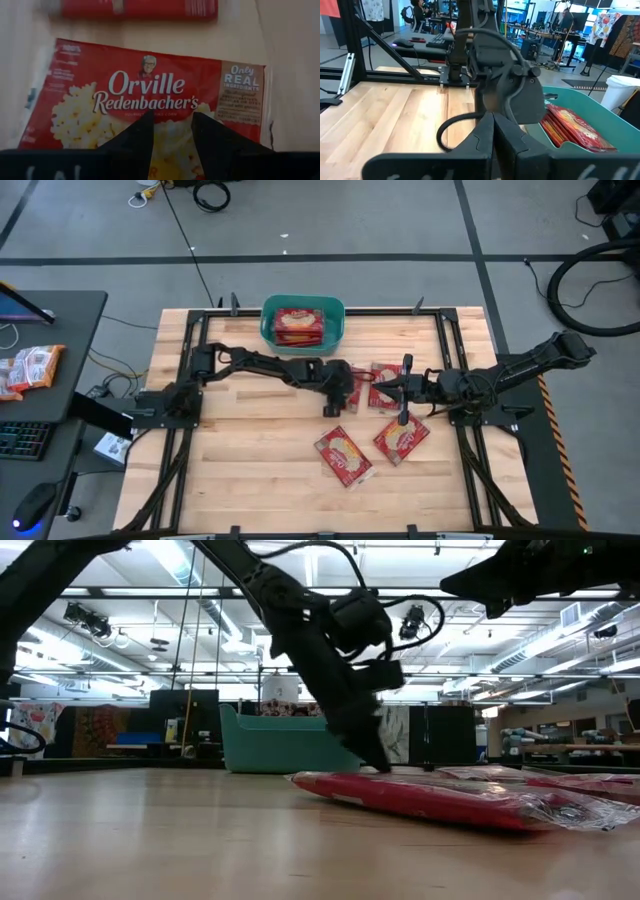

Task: Sort popcorn bags into baskets
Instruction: Put the popcorn bag into the green bin

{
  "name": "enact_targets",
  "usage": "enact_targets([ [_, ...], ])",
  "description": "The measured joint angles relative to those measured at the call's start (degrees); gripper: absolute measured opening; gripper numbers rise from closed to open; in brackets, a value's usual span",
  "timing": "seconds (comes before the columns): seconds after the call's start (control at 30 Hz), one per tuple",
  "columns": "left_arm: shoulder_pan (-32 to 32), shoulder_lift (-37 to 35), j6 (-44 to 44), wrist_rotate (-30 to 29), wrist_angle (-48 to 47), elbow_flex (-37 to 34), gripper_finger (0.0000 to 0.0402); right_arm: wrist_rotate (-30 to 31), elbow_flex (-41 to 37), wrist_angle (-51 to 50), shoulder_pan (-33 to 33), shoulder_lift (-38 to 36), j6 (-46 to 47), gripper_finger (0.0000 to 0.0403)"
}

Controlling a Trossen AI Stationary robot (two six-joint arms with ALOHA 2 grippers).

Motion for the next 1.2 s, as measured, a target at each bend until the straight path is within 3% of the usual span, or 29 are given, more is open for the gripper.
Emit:
enact_targets([
  [0.4,-2.66,-8.41,-9.50,0.10,-42.51,-0.66,0.0141,-0.23,0.00,0.04,0.00,0.00,0.24,0.0013],
  [0.5,-3.38,-10.87,-13.60,-0.12,-48.11,-0.68,0.0141,-0.23,0.00,0.10,0.00,0.00,0.42,0.0013],
  [0.67,-6.04,-14.80,-19.51,-0.77,-49.21,-0.51,0.0141,-0.24,0.00,0.40,0.00,0.02,0.45,0.0013],
  [0.77,-7.92,-15.67,-20.23,-3.39,-54.02,-0.48,0.0141,-0.40,0.00,0.34,0.00,0.02,0.46,0.0013],
  [0.9,-9.17,-15.62,-27.68,-4.92,-58.26,-1.29,0.0141,-0.47,0.00,0.38,0.00,0.32,0.48,0.0013],
  [1.13,-9.09,-17.62,-35.41,-5.60,-47.30,-10.57,0.0141,-0.49,0.02,0.99,0.00,1.48,0.72,0.0013],
  [1.2,-9.14,-18.62,-37.83,-9.39,-45.13,-12.37,0.0141,-0.49,0.02,1.44,0.00,1.66,0.66,0.0013],
])
